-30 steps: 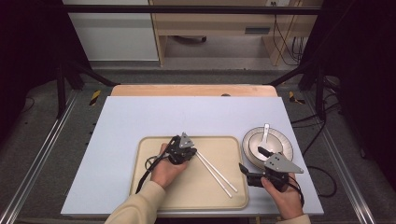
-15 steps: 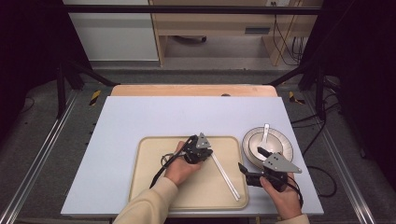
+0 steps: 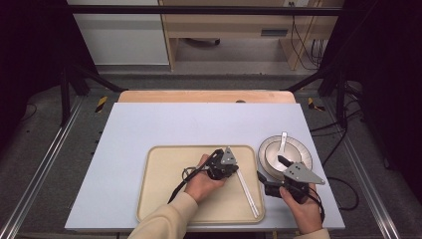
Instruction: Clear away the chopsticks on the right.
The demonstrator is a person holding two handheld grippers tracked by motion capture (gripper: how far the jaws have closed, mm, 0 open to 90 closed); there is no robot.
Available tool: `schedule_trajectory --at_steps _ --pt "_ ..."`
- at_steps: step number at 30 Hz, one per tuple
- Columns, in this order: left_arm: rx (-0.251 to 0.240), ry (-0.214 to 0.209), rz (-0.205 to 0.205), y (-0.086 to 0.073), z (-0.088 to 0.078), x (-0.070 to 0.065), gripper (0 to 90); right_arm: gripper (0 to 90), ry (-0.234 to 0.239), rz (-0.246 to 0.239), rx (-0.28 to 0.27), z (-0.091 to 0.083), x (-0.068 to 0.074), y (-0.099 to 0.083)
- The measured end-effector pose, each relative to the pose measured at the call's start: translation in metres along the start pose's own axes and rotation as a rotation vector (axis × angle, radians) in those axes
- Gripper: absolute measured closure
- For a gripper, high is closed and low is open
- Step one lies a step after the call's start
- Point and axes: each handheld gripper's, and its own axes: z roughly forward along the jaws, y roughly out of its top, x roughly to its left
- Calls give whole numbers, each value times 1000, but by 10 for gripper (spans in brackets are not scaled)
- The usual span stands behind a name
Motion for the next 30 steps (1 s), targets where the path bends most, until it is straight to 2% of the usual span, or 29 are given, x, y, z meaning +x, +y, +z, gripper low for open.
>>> schedule_trajectory --at_steps 5,8,12,15,17,25,30 --pt "8 -26 32 4 3 -9 896 120 -18 14 0 -1 -3 -1" --pt "2 -55 31 6 5 -13 896 123 -37 21 -1 -2 -4 -1" --pt "3 -67 45 9 7 -19 896 124 -60 42 -14 -4 -8 -1" --pt "-1 -71 51 10 8 -21 896 124 -61 51 -12 -4 -9 -2" --pt "-5 -73 38 10 8 -21 896 124 -61 51 -12 -4 -9 -2" --pt "-17 -98 57 11 11 -25 896 124 -61 51 -10 -4 -8 -2" --pt "-12 -94 62 11 7 -27 896 124 -57 48 -12 -4 -8 -2"
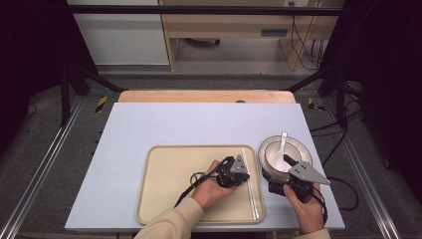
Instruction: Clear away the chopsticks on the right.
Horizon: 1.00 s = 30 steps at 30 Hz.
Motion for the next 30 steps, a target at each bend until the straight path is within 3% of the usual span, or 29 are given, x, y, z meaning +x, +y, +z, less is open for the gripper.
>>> schedule_trajectory --at_steps 8,15,17,21,30 --pt "-9 30 -15 -10 -20 2 896 121 23 -7 3 2 4 1" --pt "-60 63 -49 -21 -44 9 887 121 29 1 4 4 5 1" --pt "-86 74 -77 -24 -48 10 836 120 29 1 4 4 6 1" --pt "-107 110 -85 -29 -60 13 743 120 31 -4 6 4 7 0" --pt "-139 185 -99 -42 -88 16 441 112 48 -14 5 5 13 1"
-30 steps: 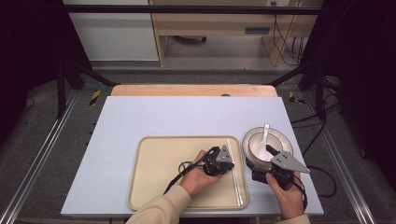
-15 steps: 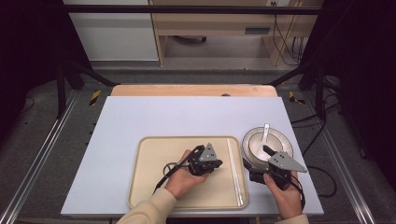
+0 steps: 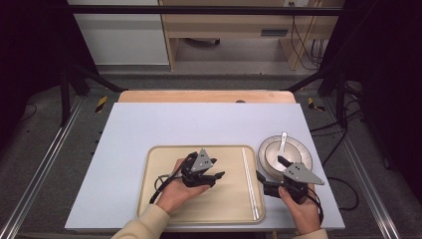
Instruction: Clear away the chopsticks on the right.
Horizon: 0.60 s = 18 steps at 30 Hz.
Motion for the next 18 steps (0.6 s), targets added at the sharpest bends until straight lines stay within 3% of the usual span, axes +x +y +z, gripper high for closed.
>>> schedule_trajectory --at_steps 8,12,18 --pt "-41 30 -12 -9 -26 5 236 102 11 -11 -1 1 4 1" --pt "-83 61 -39 -17 -46 11 131 96 21 -15 -5 2 6 1" --pt "-140 112 -76 -35 -80 24 86 91 28 -17 -14 0 8 2"
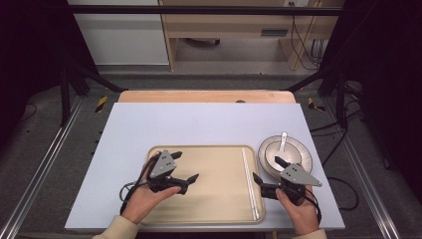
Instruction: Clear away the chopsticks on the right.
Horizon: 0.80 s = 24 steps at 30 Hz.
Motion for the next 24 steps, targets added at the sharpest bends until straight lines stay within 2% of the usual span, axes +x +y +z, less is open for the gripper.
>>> schedule_trajectory --at_steps 4,13,18,24 --pt "-30 23 -21 -10 -21 11 70 89 2 -5 0 0 1 -1" --pt "-124 124 -62 -40 -68 39 49 87 6 -16 6 3 7 -1" --pt "-174 178 -74 -56 -95 49 48 84 -1 -6 9 3 8 -2" --pt "-209 242 -72 -72 -122 54 46 80 -10 4 13 2 9 -2"
